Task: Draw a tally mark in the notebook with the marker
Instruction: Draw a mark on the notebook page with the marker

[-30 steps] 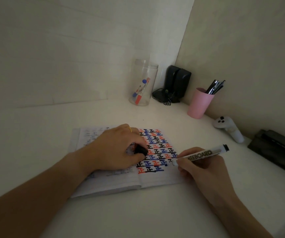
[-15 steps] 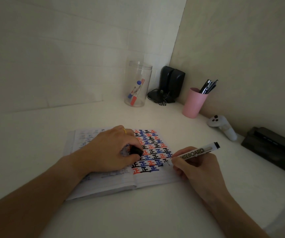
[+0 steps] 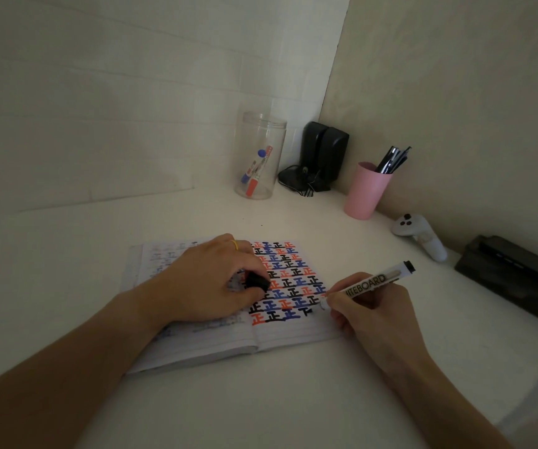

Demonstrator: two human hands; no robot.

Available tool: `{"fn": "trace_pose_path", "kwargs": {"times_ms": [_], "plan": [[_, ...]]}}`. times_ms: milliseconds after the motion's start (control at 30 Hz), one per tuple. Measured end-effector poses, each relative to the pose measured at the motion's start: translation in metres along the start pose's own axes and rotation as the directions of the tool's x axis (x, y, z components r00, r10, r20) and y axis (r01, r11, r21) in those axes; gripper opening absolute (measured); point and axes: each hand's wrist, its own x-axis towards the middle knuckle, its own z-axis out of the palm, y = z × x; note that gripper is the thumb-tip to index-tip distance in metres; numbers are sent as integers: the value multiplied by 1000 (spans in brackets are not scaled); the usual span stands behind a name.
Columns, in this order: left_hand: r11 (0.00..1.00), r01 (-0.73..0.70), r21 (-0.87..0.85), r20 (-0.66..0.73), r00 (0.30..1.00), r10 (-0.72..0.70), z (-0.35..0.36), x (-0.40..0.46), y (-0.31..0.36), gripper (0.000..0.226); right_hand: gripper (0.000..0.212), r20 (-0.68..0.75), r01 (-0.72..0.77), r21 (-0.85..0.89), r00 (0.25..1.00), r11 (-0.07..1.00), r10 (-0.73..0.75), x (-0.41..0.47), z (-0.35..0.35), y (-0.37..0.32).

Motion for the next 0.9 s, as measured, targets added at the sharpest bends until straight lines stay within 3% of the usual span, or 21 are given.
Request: {"fn": "trace_pose_path", "kwargs": {"times_ms": [533,900], "plan": [[1000,-2,5,-3,1000,2,1,-1,-1,27,10,112,63,29,992,998,-66,-5,-2,-7],[1000,3,-6,7,1000,-3,-2,-1,1,31,18,10,32,-14,999,999,-32,-3,-2,-6]]}}
